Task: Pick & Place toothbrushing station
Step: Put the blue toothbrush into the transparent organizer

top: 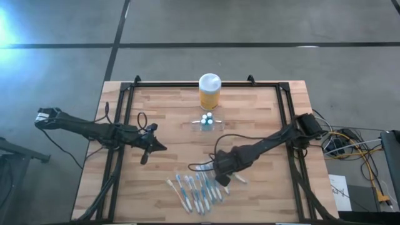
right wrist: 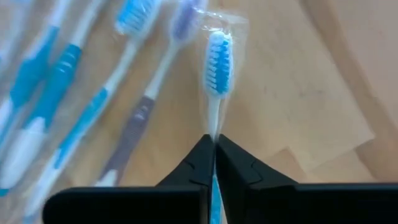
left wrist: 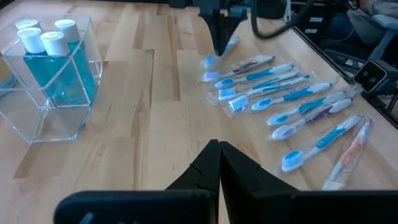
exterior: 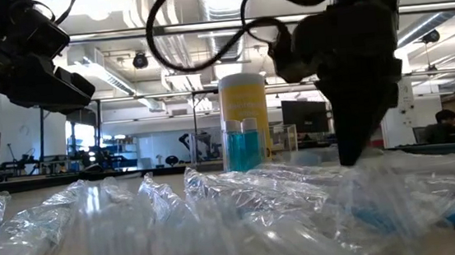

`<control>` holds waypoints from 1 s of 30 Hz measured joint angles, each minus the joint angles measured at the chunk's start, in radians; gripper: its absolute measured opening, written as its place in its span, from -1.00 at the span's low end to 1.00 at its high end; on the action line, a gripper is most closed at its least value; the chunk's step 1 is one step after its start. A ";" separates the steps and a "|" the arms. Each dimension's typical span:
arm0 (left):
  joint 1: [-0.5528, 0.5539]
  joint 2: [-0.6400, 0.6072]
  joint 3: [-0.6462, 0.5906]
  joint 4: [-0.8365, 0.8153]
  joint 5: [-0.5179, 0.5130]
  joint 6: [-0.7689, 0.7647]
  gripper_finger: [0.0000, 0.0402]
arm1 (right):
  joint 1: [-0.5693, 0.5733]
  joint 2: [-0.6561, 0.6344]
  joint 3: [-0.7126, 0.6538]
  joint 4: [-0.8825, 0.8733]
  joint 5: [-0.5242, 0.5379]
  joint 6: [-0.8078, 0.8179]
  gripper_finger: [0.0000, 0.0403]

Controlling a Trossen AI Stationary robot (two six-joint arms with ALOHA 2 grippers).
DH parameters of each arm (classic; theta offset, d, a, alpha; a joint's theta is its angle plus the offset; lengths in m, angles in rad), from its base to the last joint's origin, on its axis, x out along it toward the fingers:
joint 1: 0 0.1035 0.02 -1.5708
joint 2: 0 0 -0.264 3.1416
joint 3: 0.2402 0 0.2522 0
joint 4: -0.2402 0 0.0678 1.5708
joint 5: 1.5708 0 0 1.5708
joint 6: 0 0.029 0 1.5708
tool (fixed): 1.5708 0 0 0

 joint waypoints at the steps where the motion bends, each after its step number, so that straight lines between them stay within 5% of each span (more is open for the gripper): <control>1: 0.000 0.000 0.000 0.001 0.000 0.000 -0.95 | 0.000 -0.011 0.000 -0.002 0.008 -0.009 -0.96; 14: 0.000 0.000 0.001 0.110 0.001 0.025 -0.95 | 0.043 -0.288 -0.004 0.078 0.364 -0.210 -0.96; 21: -0.001 0.017 0.002 0.271 0.000 0.085 -0.88 | 0.060 -0.408 -0.145 0.547 0.439 -0.574 -0.96; 30: -0.001 0.132 0.052 0.374 -0.026 0.099 -0.33 | 0.015 -0.432 -0.370 1.072 0.440 -0.879 -0.96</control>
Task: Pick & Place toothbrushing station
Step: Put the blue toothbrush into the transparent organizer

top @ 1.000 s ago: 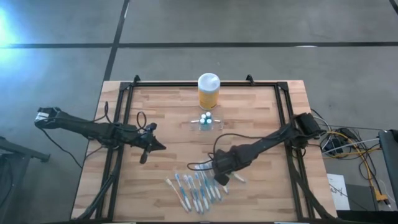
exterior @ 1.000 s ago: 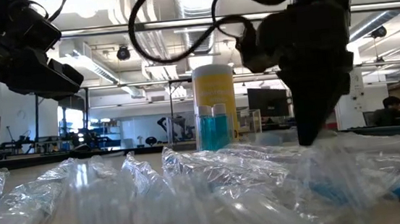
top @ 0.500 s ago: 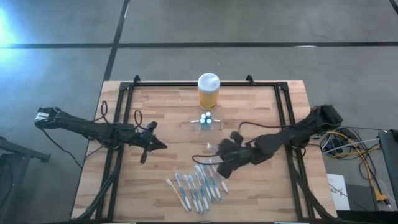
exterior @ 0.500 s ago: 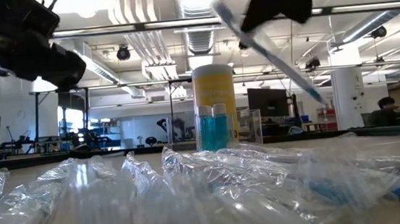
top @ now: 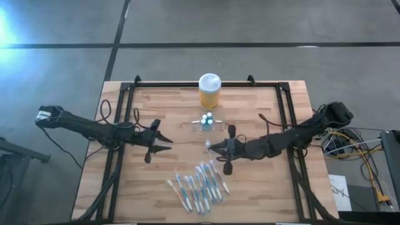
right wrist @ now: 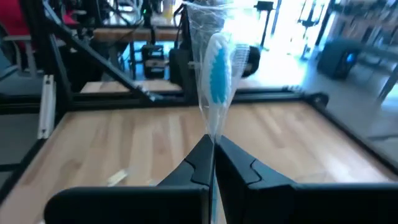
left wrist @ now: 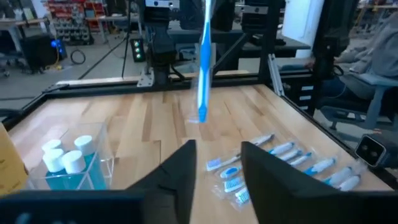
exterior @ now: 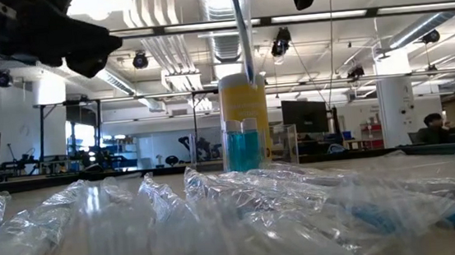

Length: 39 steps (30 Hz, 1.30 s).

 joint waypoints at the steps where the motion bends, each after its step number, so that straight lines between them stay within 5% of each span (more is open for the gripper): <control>1: 0.000 0.016 0.010 -0.001 -0.002 -0.016 -0.26 | -0.006 0.000 -0.014 0.023 0.000 -0.018 -0.96; 9: 0.000 0.186 0.140 0.010 -0.013 -0.029 0.01 | -0.045 0.005 -0.054 0.106 0.000 -0.098 -0.96; 18: 0.001 0.367 0.289 0.053 -0.148 -0.006 0.12 | -0.069 0.036 -0.057 0.147 0.003 -0.134 -0.96; 31: 0.001 0.563 0.484 0.097 -0.149 0.035 0.13 | -0.088 0.040 -0.055 0.220 -0.046 -0.212 -0.96; 39: 0.013 0.599 0.514 0.063 -0.248 0.033 0.13 | -0.114 0.048 -0.055 0.257 -0.107 -0.208 -0.96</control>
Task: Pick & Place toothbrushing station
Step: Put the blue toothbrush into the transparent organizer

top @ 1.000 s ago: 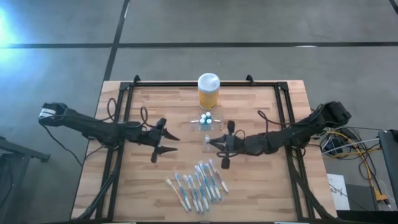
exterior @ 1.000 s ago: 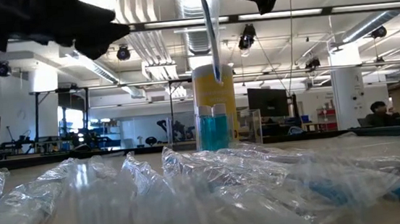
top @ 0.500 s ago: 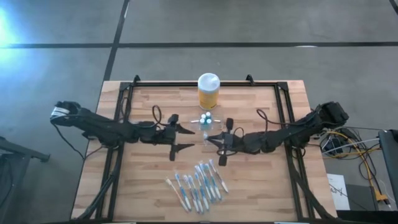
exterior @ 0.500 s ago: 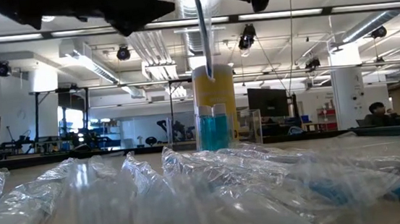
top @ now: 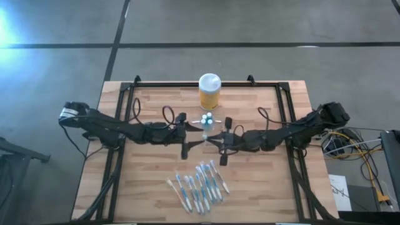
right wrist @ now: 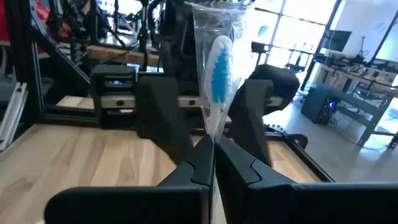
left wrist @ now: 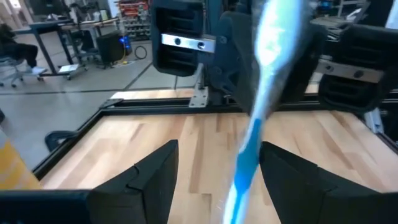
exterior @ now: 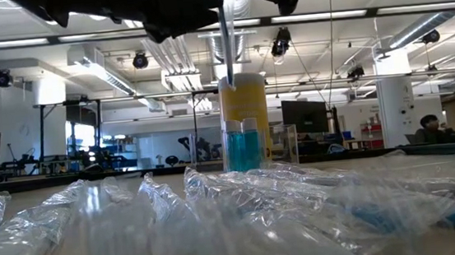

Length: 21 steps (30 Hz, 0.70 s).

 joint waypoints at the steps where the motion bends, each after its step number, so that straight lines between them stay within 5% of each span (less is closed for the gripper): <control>1: 0.002 0.000 -0.002 0.000 0.000 0.000 0.13 | -0.002 0.004 0.000 0.007 -0.001 0.000 -0.96; 13: 0.027 0.003 0.013 -0.005 0.093 -0.011 0.01 | -0.007 0.040 0.000 0.059 -0.003 -0.003 -0.96; 21: 0.028 0.000 0.016 -0.024 0.139 0.008 -0.69 | -0.008 0.038 0.000 0.057 -0.003 0.001 -0.96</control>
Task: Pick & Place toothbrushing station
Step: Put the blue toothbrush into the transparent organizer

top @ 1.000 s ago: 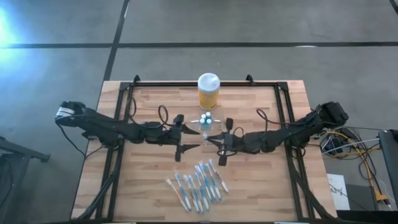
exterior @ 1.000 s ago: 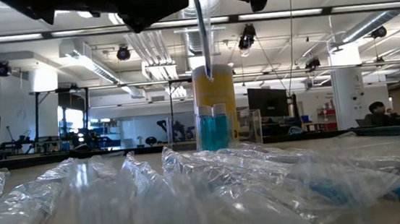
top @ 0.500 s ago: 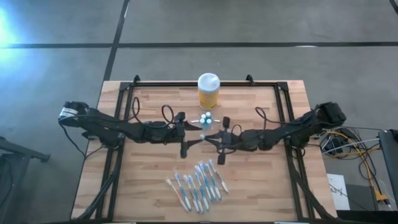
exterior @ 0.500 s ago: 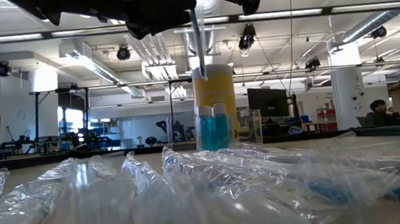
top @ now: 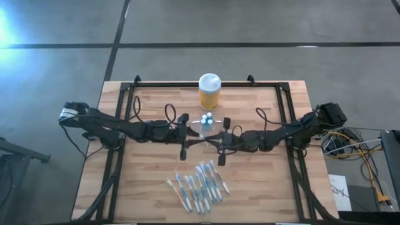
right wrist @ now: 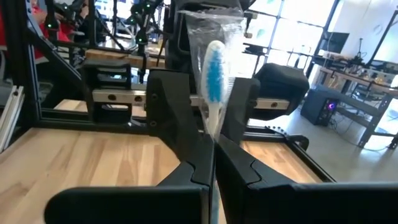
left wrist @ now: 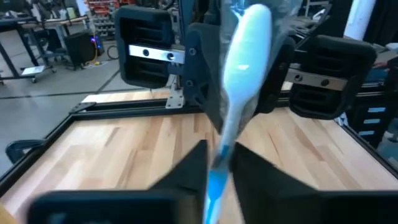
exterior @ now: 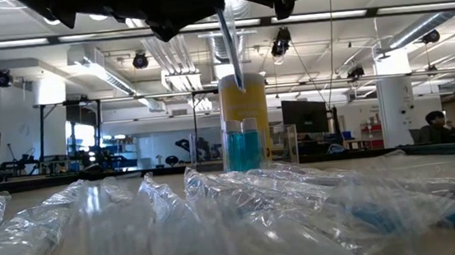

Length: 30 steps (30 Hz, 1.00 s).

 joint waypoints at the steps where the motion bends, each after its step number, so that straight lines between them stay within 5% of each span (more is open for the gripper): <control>1: 0.000 0.000 0.000 0.000 0.002 0.005 -0.82 | 0.000 0.000 0.000 0.000 0.000 0.001 -0.96; 16: 0.012 -0.110 -0.039 -0.082 -0.016 0.016 -0.89 | 0.003 -0.003 0.000 0.000 0.039 0.019 -0.81; 22: 0.014 -0.296 -0.145 -0.123 -0.095 0.017 -0.89 | 0.004 -0.012 0.000 0.002 0.039 0.038 -0.66; 30: 0.048 -0.574 -0.370 -0.134 -0.182 -0.065 -0.89 | 0.012 -0.011 0.000 -0.008 0.038 0.044 -0.71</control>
